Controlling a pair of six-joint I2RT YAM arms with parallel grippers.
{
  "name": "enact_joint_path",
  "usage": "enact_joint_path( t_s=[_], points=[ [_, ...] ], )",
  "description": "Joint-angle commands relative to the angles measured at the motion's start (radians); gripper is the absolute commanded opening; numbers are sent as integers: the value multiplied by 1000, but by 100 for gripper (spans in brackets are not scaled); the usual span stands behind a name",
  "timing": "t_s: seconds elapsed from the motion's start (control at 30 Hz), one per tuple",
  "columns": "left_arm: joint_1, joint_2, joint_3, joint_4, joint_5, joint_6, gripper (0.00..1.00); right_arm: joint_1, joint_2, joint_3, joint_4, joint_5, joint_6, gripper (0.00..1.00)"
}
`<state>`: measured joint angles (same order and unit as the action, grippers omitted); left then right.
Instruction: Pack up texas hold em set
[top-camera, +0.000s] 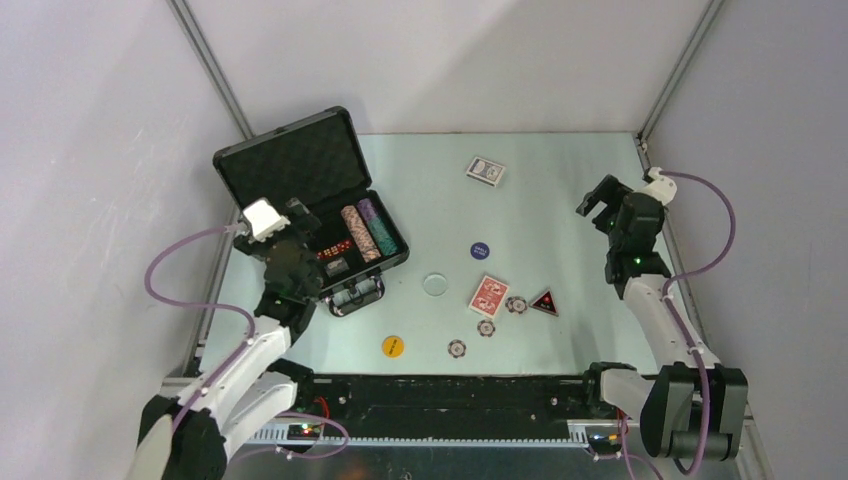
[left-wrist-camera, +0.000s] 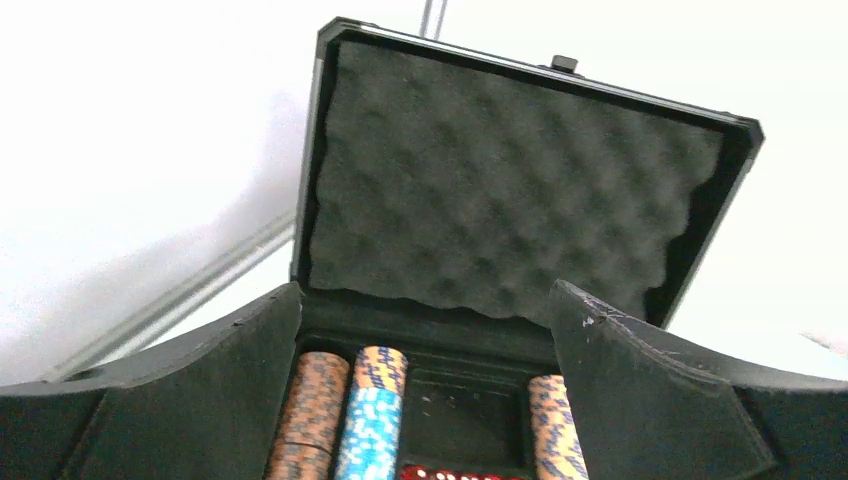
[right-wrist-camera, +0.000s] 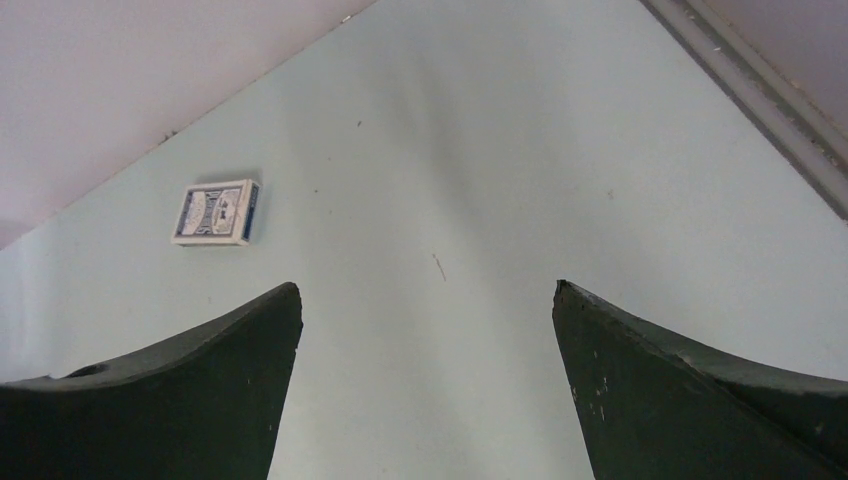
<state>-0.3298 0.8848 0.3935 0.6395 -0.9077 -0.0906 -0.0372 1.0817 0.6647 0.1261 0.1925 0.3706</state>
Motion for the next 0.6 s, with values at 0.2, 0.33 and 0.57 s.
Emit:
enact_joint_path(
  t_s=[0.2,0.33,0.57],
  points=[
    [-19,7,116,-452,110,-208,98,-45,110,201,-177,-330,14,99],
    [-20,41,143,-482,64,-167,98,-8,301,330,-110,-421,-21,98],
    [-19,60,155,-480,38,-128,98,82,730,834,-248,-573,-208,99]
  ],
)
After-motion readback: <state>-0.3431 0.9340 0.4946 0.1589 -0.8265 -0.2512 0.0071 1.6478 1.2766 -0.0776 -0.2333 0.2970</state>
